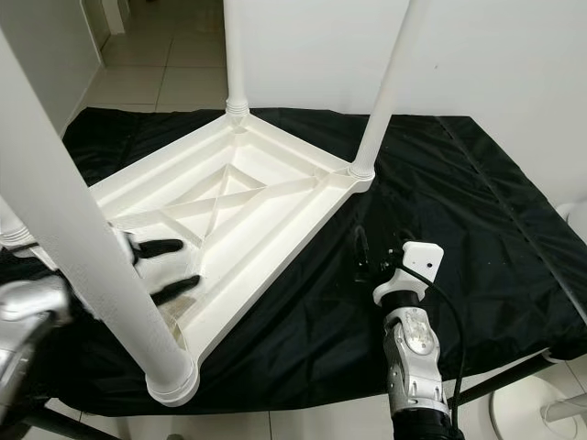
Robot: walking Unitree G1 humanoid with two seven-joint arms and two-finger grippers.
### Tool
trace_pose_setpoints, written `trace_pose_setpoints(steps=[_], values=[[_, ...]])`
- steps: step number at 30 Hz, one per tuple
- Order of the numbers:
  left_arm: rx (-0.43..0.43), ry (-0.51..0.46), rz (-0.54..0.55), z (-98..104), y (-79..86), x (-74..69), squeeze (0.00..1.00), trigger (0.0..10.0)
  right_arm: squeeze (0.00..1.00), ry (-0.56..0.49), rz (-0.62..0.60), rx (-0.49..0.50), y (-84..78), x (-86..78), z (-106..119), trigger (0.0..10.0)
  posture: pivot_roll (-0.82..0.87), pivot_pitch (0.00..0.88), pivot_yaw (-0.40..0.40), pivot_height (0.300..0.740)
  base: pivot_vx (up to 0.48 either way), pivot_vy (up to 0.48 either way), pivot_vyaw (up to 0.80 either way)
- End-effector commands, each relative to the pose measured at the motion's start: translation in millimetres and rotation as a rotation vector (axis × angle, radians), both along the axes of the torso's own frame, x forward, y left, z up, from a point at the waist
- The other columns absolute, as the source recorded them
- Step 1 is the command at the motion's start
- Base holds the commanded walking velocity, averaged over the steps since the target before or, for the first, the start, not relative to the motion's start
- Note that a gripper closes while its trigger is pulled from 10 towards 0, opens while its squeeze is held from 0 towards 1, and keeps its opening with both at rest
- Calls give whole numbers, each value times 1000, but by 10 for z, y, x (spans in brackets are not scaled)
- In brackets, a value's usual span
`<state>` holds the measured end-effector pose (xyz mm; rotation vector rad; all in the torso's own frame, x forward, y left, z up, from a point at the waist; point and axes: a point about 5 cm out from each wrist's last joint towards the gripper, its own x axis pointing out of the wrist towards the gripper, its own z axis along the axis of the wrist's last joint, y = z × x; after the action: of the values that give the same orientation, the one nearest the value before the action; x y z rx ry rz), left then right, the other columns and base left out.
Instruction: Building children table
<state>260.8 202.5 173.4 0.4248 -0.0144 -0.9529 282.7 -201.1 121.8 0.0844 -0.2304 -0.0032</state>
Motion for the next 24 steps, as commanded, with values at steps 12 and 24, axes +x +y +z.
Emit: trace_pose_setpoints(steps=[12,24], values=[[233,133,-71,-275,391,-138,0,10000,0,46,-20,-21,-124,-53,-34,10000,31,19,-38,740,0,0,0],[271,56,-60,-305,291,-19,0,10000,0,61,-24,-21,-111,-67,-56,10000,27,24,-36,740,0,0,0]])
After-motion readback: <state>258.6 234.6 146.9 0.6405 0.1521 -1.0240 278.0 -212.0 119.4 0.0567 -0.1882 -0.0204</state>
